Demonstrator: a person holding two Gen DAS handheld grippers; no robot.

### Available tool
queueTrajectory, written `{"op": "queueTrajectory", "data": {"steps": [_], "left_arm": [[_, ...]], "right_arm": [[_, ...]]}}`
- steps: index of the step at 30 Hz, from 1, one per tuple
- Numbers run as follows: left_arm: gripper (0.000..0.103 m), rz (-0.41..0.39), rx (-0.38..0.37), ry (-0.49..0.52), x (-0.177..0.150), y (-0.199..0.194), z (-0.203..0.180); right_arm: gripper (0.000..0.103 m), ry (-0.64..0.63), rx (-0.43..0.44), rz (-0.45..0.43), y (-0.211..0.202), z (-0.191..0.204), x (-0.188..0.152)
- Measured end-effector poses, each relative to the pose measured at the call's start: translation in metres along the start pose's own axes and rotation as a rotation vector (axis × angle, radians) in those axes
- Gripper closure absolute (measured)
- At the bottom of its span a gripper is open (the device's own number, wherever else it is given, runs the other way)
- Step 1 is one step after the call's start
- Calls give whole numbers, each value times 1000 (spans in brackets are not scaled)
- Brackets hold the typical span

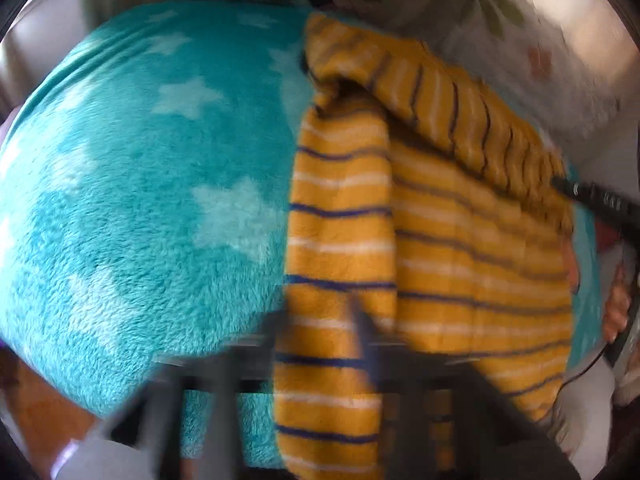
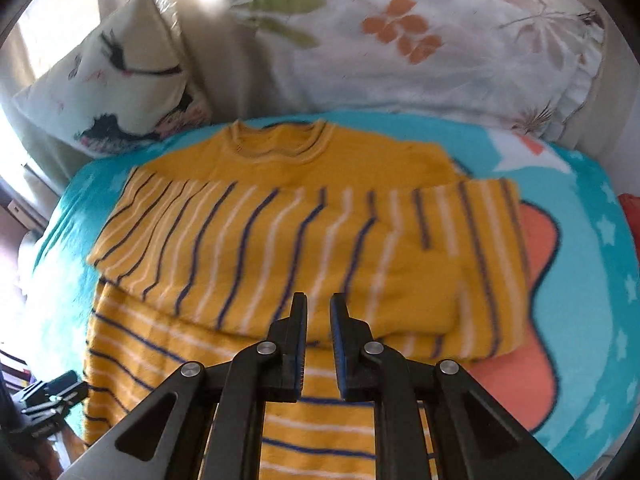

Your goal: Fold small clothes

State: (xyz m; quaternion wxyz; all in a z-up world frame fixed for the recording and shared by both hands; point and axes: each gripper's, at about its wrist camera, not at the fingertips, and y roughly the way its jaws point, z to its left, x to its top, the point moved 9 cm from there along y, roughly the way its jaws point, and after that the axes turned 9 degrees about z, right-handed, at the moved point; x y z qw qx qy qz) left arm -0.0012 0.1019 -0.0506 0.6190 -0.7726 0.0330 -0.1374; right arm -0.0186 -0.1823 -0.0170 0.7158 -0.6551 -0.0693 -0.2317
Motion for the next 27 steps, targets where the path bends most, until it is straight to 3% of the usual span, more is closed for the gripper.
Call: {"op": "queueTrajectory", "data": {"steps": [5,8,10,12,19,25,27], "left_arm": [[102,-45,65,-52,-3,-25,47],[101,-64,7,-89,-2,-39,68],[88,-62,-40,-95,-3,-44,76],[65,-53,-78,-85,-7,-43,74],[60,47,-223,-57,-31,-18,34],[59,25,-284,-92,-55,-13,3],[59,10,-290,-127,-64,-14,2]], "right_arm": [[91,73,-34,10,-5,-18,-21],[89,165,-53,6,-17,-45,-35],[80,223,-67,19,-24,-65,-53],[72,253,-82,39,-27,-77,-70],[62,329,-97,135,-22,-108,-139],[60,396,140,140,-10,-115,-159],[60,386,262,150,-10,-107,-161]]}}
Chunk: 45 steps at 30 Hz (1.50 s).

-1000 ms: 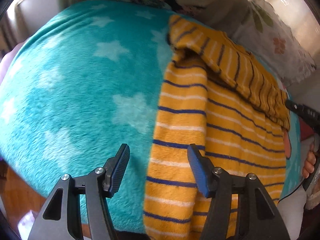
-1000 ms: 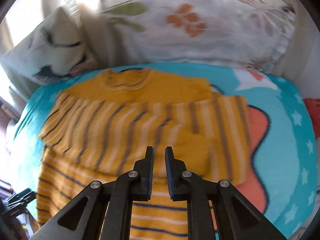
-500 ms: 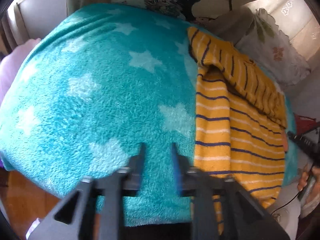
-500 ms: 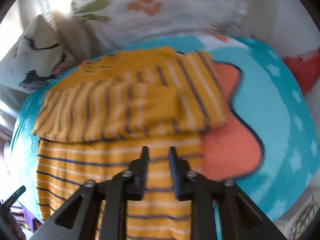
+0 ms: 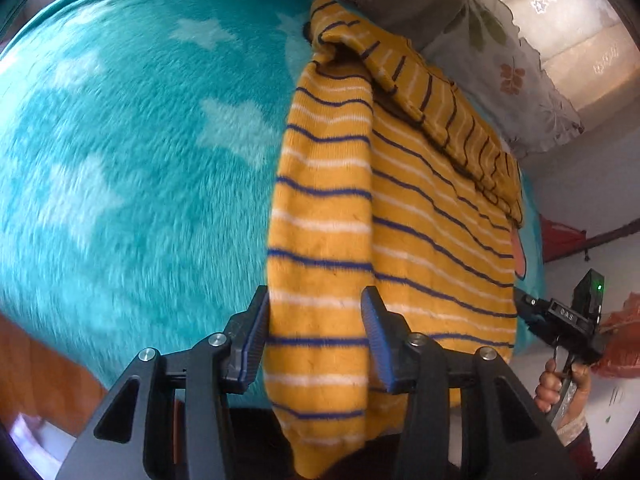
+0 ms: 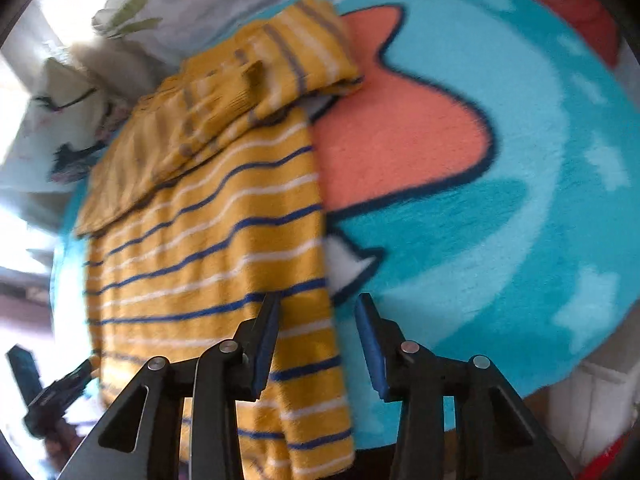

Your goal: Fold small clothes

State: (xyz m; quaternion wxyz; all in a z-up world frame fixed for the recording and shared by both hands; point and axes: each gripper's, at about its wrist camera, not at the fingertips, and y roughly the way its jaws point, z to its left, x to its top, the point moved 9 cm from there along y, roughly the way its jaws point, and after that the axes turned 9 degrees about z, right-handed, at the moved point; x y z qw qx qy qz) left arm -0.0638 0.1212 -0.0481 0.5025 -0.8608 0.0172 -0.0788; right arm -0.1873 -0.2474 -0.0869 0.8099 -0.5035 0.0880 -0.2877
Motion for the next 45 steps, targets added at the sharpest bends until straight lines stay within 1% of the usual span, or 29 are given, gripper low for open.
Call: {"op": "queueTrajectory", "data": {"steps": [2,4,5,6,8,10,12,17,18,19,20,21,22,23,25,26,27,28,30,32,35,37,40,45], "left_arm": [[58,-19,0,-32,-14,-4,4],[57,-41,-4,-53,-25,-7,5],[55,-52,-8,-64,-32,-8,6],[48,-62,-14,-80,-40,-9,8],[42,-73,-20,-112,-52,-8,11],[41,-78,-30,-136,-64,-1,12],[41,-75,-32,-128,-70,6,10],[41,-48,-67,-107,-75,21,-3],[43,-42,-73,-105,-76,23,-7],[48,-36,-74,-102,-77,24,-9],[70,-22,-70,-101,-78,25,-9],[94,11,-54,-104,-80,31,-9],[94,26,-44,-112,-82,33,-8],[94,21,-43,-120,-82,33,-8],[94,15,-43,-135,-83,27,-7],[95,11,-40,-140,-84,23,-7],[95,4,-43,-143,-84,17,-8],[95,-3,-46,-147,-85,11,-10],[95,-18,-44,-147,-87,-4,-12],[95,-34,-41,-141,-90,-19,-16],[95,-37,-41,-136,-96,-28,-20],[95,-30,-30,-137,-97,-27,-21],[95,-24,-27,-156,-92,-24,-19],[95,-60,-20,-150,-75,-33,-27]], "right_arm": [[60,-18,109,41,5,6,-14],[60,-62,155,71,8,12,-27],[60,-87,176,86,8,15,-35],[60,-106,192,98,9,18,-42],[60,-143,227,130,9,22,-57],[60,-171,246,158,11,25,-68],[60,-199,255,171,10,28,-76],[60,-245,238,191,10,30,-91],[60,-251,233,194,12,30,-94],[60,-259,229,200,13,31,-97],[60,-270,222,208,15,31,-101],[58,-281,208,215,19,32,-104],[57,-296,191,222,24,34,-107],[55,-307,185,228,28,36,-110],[55,-326,174,237,35,36,-115],[61,-328,174,242,37,36,-117],[86,-327,186,244,37,37,-118],[91,-324,196,244,35,37,-118],[92,-315,216,242,26,30,-119],[93,-335,237,267,15,26,-127],[94,-365,235,300,0,19,-142],[94,-350,248,307,-4,14,-146],[94,-334,247,293,-2,15,-137],[94,-374,253,248,-13,33,-117]]}}
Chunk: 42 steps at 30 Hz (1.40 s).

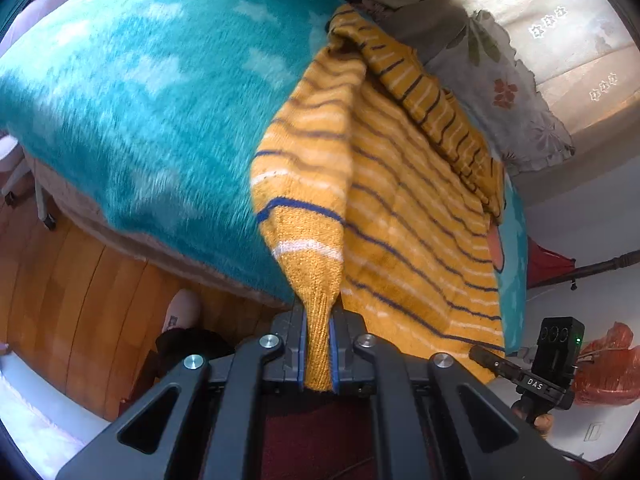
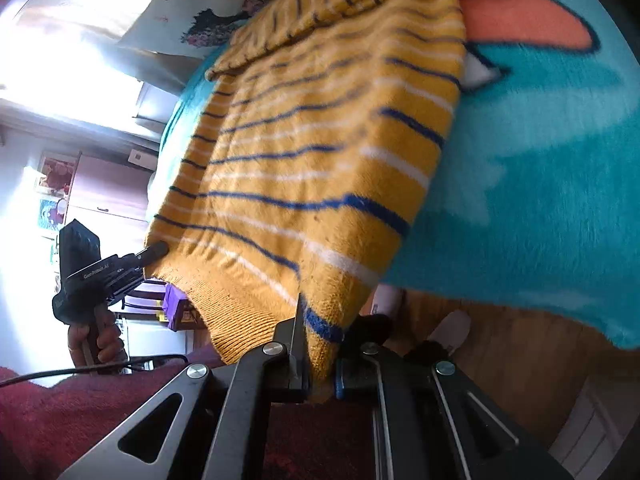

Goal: Fold small clothes
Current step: 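Grasp the hem with both grippers and fold it up toward the collar, then open both grippers to release the folded hem and withdraw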

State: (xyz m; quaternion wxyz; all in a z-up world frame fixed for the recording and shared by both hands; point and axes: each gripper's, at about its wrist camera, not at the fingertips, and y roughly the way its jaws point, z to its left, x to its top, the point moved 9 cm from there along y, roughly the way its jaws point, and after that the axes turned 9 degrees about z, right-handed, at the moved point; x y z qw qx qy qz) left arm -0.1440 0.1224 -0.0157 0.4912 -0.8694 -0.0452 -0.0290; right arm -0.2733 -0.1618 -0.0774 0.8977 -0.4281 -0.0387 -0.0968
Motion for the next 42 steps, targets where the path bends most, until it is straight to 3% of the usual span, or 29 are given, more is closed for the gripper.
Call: {"op": "queueTrajectory", "data": {"steps": [5,10,15,22,30,32,34,36,37,38,40,42], "left_arm": [[95,-70,-20,28,35,-15,-21],[95,-129,-1,110,101,-23,-55],[95,-158,8,211,178,-10,-90],[95,-93,34,230,266,46,-112],[93,1,42,207,323,101,-112],[91,16,23,206,331,108,-114],[85,19,-2,208,338,109,-117],[63,-3,-28,207,345,106,-119],[56,-27,-39,200,350,102,-119],[49,-50,-47,188,355,98,-118],[48,-70,-47,159,365,93,-113],[48,-74,-34,137,374,90,-108]], "right_arm": [[94,-32,39,-81,-30,19,35],[94,-33,48,-199,-58,32,102],[94,-19,-18,-285,-74,33,168],[94,97,-74,-321,-73,3,256],[90,259,-70,-298,-47,-54,320],[88,302,-38,-302,-41,-64,332],[77,348,31,-324,-40,-71,342],[50,398,98,-361,-44,-79,346],[45,436,140,-387,-46,-85,350],[42,483,197,-411,-48,-92,353],[42,562,282,-437,-50,-106,359],[42,610,312,-468,-56,-118,363]]}}
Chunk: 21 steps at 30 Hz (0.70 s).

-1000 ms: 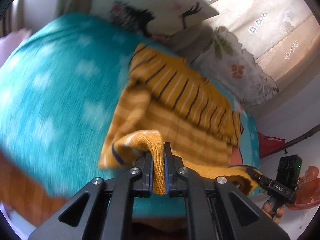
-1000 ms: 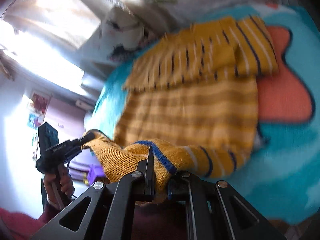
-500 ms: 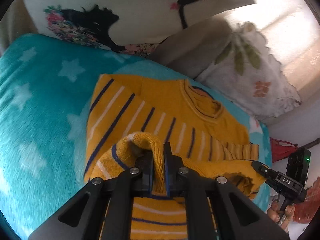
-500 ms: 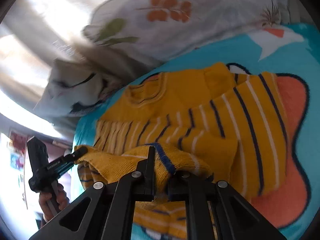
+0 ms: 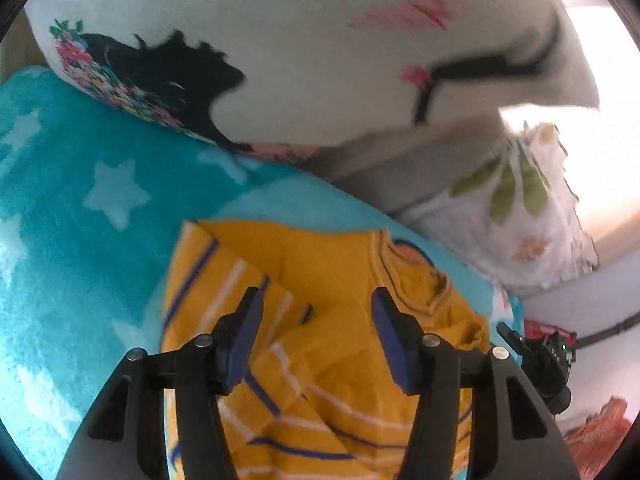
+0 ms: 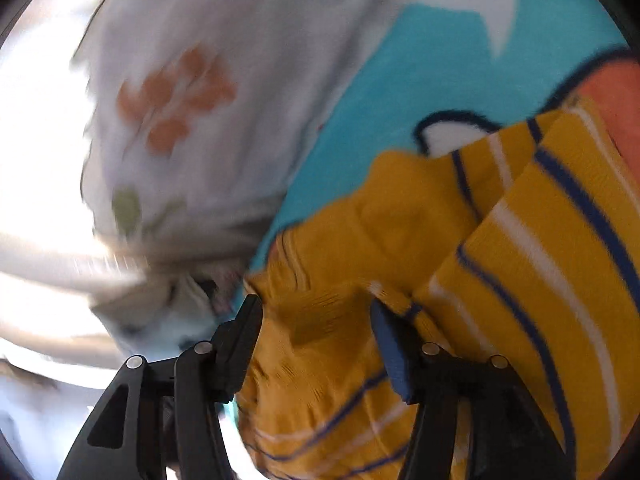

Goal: Fold small clothes
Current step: 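Open both grippers to release the folded hem and withdraw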

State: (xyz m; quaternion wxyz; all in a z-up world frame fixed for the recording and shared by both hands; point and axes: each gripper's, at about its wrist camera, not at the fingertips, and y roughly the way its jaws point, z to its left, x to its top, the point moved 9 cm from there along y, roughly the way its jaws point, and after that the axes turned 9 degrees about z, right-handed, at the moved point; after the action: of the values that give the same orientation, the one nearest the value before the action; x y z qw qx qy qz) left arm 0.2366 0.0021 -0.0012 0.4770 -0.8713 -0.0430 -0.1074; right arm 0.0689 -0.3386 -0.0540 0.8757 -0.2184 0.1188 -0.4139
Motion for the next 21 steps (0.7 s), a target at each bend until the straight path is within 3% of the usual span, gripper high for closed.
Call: {"op": "queueTrajectory", "data": {"steps": [3,6,11,14,17,21], "left_arm": [[48,-15,41,28,0,-10,1],[48,-18,109,75,-9,-19,1],[45,2,199,124,-48,-32,11],[42,21,219,111,-73,-33,23],[42,50,249,82,-99,-33,42],[42,50,255,10,-123,-40,63]], "right_arm": [[40,-13,-22,-42,-11,6,9],[40,-132,-108,-64,-26,27,0],[40,-419,-335,4,-18,47,-51],[40,-500,-434,71,-4,33,-84],[42,-502,-473,93,0,15,-96],[42,-493,-457,63,-26,6,-101]]}}
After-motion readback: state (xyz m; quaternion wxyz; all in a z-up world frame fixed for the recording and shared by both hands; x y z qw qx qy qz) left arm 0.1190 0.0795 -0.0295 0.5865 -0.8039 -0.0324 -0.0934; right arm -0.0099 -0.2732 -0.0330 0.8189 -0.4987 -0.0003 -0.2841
